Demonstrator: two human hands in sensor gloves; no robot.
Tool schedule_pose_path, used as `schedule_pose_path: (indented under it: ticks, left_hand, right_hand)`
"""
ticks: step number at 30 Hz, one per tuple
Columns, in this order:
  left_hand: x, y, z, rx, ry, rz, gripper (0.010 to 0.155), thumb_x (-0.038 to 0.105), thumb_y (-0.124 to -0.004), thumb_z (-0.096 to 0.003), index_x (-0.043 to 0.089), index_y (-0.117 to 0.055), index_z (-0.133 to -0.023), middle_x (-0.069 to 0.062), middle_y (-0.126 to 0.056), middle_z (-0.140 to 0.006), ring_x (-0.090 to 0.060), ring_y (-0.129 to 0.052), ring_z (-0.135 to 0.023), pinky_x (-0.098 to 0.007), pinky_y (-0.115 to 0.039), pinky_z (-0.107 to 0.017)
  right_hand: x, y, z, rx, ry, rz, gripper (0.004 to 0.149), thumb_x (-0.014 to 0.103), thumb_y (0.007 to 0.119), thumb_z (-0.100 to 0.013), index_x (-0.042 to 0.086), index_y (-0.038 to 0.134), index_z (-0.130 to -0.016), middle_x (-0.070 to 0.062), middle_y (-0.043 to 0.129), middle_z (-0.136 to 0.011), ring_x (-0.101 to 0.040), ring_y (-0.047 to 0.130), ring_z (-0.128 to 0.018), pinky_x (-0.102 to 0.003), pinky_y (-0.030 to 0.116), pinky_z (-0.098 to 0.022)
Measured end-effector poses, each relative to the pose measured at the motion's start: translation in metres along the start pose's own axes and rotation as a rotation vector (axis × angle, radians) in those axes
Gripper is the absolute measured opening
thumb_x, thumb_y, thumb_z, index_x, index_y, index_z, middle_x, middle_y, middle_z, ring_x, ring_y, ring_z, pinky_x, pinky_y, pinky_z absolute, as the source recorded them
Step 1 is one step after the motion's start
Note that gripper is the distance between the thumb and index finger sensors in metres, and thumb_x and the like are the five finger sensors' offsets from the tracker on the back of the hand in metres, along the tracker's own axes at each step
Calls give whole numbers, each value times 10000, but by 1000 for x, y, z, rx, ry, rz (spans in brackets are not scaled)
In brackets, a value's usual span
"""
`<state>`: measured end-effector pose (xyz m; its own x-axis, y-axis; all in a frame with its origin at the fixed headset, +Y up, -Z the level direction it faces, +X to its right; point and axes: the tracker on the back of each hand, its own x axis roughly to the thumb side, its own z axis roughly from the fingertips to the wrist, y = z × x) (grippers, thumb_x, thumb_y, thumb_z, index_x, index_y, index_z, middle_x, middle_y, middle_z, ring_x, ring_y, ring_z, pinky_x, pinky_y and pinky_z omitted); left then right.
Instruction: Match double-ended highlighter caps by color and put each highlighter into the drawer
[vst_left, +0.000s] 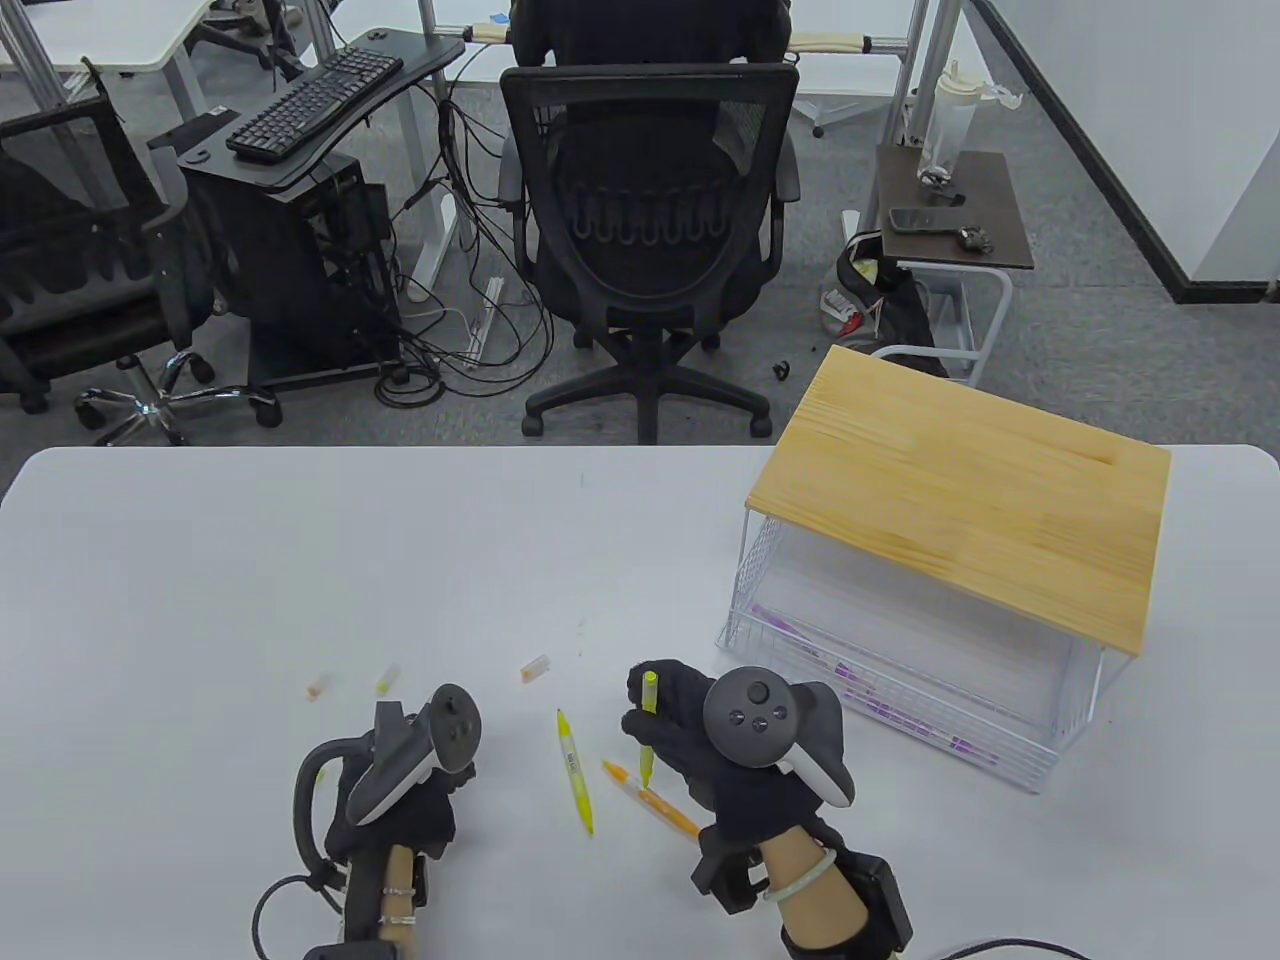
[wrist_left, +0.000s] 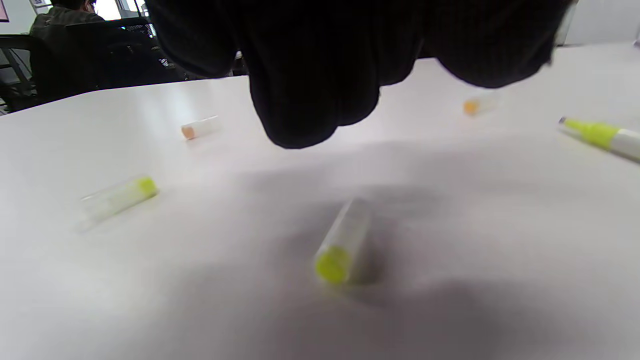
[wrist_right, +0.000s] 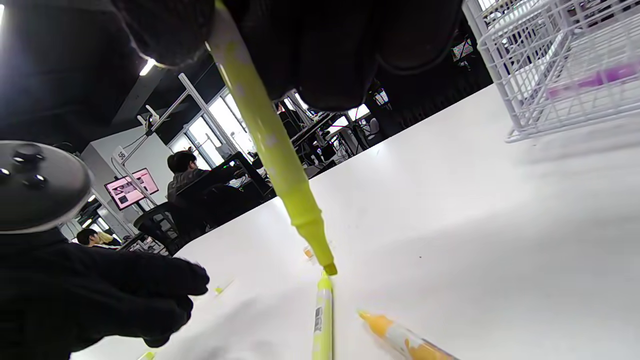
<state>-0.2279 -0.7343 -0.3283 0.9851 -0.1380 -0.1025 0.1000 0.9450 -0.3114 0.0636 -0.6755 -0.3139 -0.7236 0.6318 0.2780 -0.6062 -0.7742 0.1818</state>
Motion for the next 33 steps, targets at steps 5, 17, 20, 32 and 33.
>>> schedule_pose_path:
  ticks: [5,17,20,32,33]
  left_hand:
    - [3,-12,-7,-136,97,-107,699,518,-752,-411,254,-688,-1055,-35,-882,-982,-204,-997,-768,-533,-719,-688]
    - [9,-29,-13,-185,146,-272,791,518,-792,-359,249,-605,-1079,18,-844,-947,-144,-987,-755,-507,-731,-693]
    - [14,-29,-12,-172,153,-307,787,506,-802,-348,230,-631,-1066,13,-882,-898,-122,-1015,-712,-485,-738,-692]
    - [21,-26,-11,-113,181,-353,660,443,-816,-381,213,-713,-992,68,-959,-737,-36,-1067,-557,-445,-757,-678]
    - [18,-25,-11,-109,186,-336,657,448,-813,-389,214,-711,-994,81,-962,-744,-32,-1065,-559,-445,-757,-677]
  right_hand:
    - [0,0,0,8,-1,-1,475,467,682,-630,317,524,-1052,62,736,-984,-259,808,-891,-554,588,-786]
    - [6,7,-1,34,-16,2,471,474,681,-627,315,537,-1046,63,744,-977,-262,811,-887,-558,587,-783]
    - [6,8,-2,38,-15,5,473,475,681,-627,317,534,-1048,65,743,-978,-262,811,-888,-557,587,-784]
    - [3,11,-4,49,-1,13,653,459,666,-640,293,322,-1170,62,739,-984,-257,814,-890,-550,588,-789]
    - [2,11,-4,51,-1,13,687,457,665,-642,307,267,-1181,61,741,-985,-259,816,-889,-549,590,-790]
